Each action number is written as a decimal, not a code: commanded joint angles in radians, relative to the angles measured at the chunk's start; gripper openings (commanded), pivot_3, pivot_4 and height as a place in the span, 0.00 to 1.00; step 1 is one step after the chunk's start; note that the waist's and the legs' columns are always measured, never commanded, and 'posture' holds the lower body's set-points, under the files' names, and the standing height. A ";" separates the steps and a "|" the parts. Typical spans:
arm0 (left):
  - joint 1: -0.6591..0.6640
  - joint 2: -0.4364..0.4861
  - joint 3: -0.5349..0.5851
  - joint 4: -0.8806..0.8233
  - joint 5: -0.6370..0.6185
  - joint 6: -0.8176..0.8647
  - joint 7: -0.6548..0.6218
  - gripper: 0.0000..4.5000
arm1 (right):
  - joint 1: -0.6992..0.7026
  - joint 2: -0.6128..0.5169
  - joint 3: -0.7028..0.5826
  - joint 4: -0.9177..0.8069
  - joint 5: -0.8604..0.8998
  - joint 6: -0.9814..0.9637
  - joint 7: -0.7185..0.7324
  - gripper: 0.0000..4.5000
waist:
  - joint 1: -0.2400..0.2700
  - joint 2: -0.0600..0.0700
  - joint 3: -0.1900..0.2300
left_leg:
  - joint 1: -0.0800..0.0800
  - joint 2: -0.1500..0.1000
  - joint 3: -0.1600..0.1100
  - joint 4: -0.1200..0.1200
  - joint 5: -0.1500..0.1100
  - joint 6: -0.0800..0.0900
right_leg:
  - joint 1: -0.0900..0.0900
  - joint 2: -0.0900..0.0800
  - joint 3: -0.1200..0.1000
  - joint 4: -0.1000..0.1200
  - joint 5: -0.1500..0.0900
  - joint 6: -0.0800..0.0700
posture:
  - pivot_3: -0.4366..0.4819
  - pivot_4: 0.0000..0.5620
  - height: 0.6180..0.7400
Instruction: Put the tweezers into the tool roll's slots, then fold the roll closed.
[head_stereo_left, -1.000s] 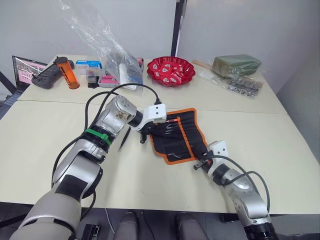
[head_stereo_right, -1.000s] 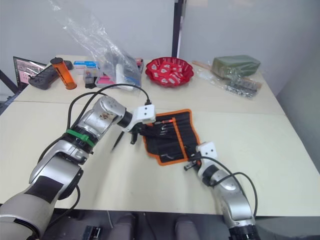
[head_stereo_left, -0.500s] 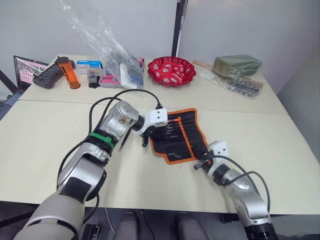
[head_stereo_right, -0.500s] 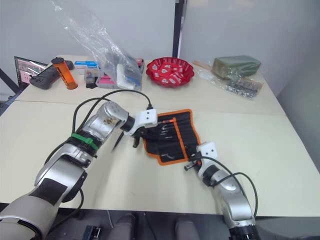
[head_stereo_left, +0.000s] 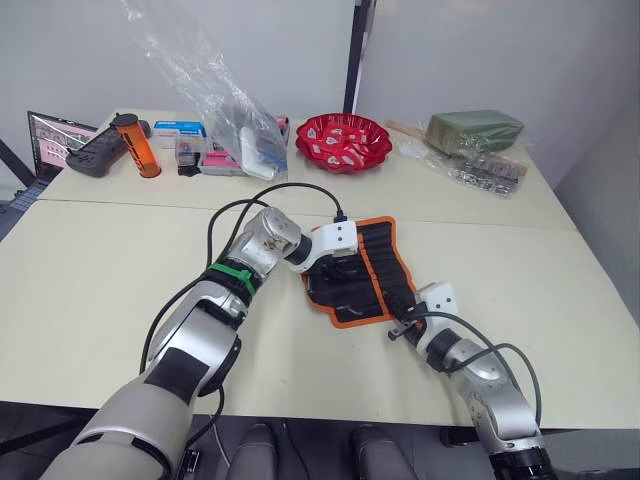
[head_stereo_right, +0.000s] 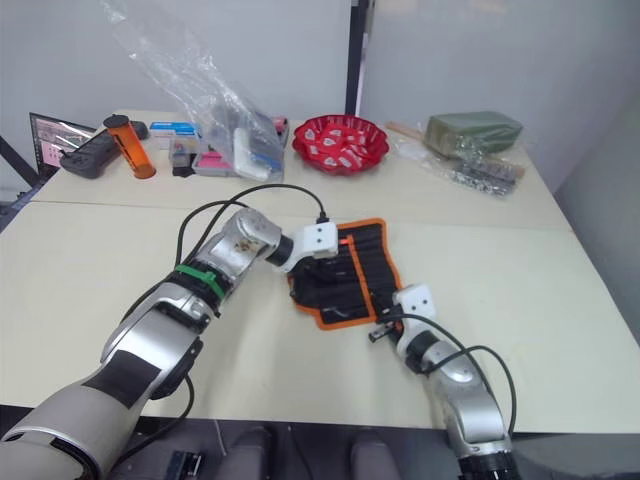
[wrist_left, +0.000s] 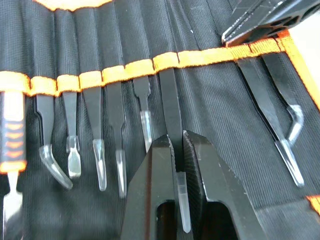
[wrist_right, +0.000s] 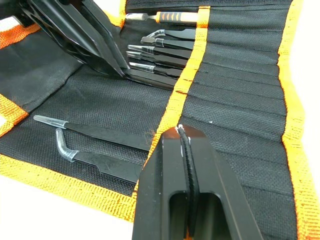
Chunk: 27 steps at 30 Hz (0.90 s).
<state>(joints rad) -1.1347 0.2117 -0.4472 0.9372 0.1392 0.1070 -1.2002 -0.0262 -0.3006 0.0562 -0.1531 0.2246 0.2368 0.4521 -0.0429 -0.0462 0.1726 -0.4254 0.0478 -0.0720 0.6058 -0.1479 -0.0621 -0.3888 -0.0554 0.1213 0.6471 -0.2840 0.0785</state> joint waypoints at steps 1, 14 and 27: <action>-0.048 -0.031 0.020 0.031 0.014 -0.088 0.030 0.00 | 0.026 -0.002 0.023 0.012 -0.015 0.040 0.005 0.00 | 0.000 0.000 0.000 | 0.000 0.000 0.000 0.000 0.000 0.000 | 0.000 0.000 0.000 0.000 0.000 0.000 | 0.48 0.27 1.00; -0.105 -0.099 0.047 0.203 0.069 -0.179 0.098 0.00 | 0.044 0.009 0.029 -0.006 -0.019 0.045 -0.006 0.00 | 0.000 0.000 0.000 | 0.000 -0.001 -0.001 0.000 0.000 0.000 | 0.000 0.000 0.000 0.000 0.000 0.001 | 0.48 0.27 1.00; -0.076 0.018 0.172 0.012 -0.010 -0.004 -0.003 0.84 | 0.008 0.009 0.035 0.032 -0.016 0.042 0.011 0.00 | -0.007 0.001 0.000 | 0.000 0.000 -0.001 0.000 0.000 0.000 | 0.000 0.000 0.000 0.001 0.000 0.001 | 0.48 0.27 1.00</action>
<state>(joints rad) -1.2116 0.2189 -0.2930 1.0119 0.1529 0.0786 -1.1858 -0.0344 -0.2911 0.0661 -0.1583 0.2179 0.2476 0.4488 -0.0499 -0.0457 0.1727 -0.4250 0.0475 -0.0731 0.6055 -0.1479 -0.0621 -0.3885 -0.0550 0.1212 0.6479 -0.2840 0.0791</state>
